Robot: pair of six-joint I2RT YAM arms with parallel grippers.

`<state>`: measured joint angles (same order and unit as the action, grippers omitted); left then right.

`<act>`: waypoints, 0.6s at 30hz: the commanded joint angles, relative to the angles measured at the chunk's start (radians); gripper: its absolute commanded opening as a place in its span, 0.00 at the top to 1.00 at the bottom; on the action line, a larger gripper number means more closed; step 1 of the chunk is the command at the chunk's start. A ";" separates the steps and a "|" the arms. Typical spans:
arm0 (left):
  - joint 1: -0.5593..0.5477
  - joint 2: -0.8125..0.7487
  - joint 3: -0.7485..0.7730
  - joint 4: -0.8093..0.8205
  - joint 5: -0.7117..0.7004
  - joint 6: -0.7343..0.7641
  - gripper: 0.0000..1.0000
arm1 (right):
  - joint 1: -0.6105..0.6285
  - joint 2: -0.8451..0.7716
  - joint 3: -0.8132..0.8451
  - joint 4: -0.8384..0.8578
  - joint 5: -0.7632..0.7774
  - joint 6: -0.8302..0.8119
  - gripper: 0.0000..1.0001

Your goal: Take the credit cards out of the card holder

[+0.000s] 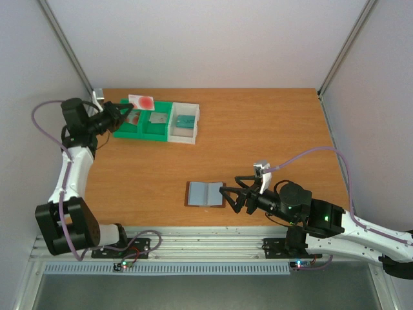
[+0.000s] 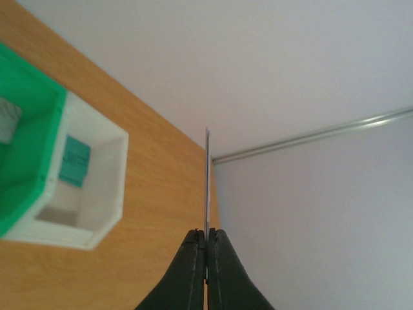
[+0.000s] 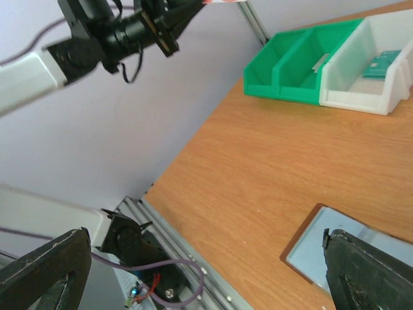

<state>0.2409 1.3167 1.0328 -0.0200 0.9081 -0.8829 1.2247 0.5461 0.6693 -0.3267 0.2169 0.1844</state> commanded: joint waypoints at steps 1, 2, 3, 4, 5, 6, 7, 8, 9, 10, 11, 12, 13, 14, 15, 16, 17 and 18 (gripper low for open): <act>0.061 0.128 0.213 -0.340 0.003 0.256 1.00 | -0.002 0.005 0.037 -0.043 0.031 -0.072 0.02; 0.068 0.161 0.258 -0.401 -0.033 0.322 1.00 | -0.002 0.008 0.046 -0.056 0.044 -0.087 0.01; 0.073 0.186 0.306 -0.447 -0.081 0.361 0.99 | -0.002 0.011 0.054 -0.065 0.058 -0.102 0.02; 0.076 0.206 0.322 -0.468 -0.141 0.405 1.00 | -0.002 0.013 0.062 -0.068 0.075 -0.125 0.02; 0.083 0.227 0.325 -0.462 -0.176 0.427 1.00 | -0.002 0.017 0.068 -0.068 0.090 -0.144 0.01; 0.092 0.248 0.325 -0.438 -0.181 0.435 1.00 | -0.002 0.020 0.072 -0.064 0.101 -0.158 0.02; 0.102 0.275 0.333 -0.426 -0.165 0.431 1.00 | -0.002 0.024 0.075 -0.057 0.106 -0.167 0.02; 0.109 0.310 0.353 -0.427 -0.153 0.425 1.00 | -0.002 0.028 0.076 -0.046 0.104 -0.196 0.01; 0.114 0.344 0.383 -0.446 -0.148 0.432 0.99 | -0.002 0.032 0.075 -0.034 0.102 -0.212 0.01; 0.115 0.382 0.417 -0.478 -0.155 0.446 1.00 | -0.003 0.038 0.076 -0.025 0.099 -0.223 0.01; 0.115 0.417 0.458 -0.515 -0.162 0.472 1.00 | -0.002 0.049 0.078 -0.018 0.098 -0.234 0.01; 0.116 0.451 0.496 -0.546 -0.165 0.490 1.00 | -0.002 0.058 0.082 -0.015 0.102 -0.243 0.01; 0.116 0.483 0.533 -0.576 -0.168 0.519 0.99 | -0.002 0.069 0.089 -0.017 0.107 -0.252 0.02; 0.117 0.513 0.571 -0.607 -0.173 0.535 1.00 | -0.002 0.079 0.097 -0.019 0.116 -0.261 0.01; 0.118 0.544 0.607 -0.633 -0.176 0.554 1.00 | -0.002 0.092 0.106 -0.018 0.125 -0.269 0.02; 0.119 0.575 0.644 -0.655 -0.177 0.571 1.00 | -0.002 0.105 0.114 -0.019 0.128 -0.278 0.02; 0.120 0.606 0.680 -0.675 -0.175 0.579 1.00 | -0.002 0.119 0.125 -0.018 0.131 -0.286 0.01; 0.121 0.638 0.714 -0.694 -0.173 0.589 1.00 | -0.002 0.133 0.132 -0.018 0.137 -0.290 0.02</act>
<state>0.3542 1.8748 1.6142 -0.6003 0.7429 -0.3958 1.2247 0.6407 0.7467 -0.3660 0.3130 -0.0399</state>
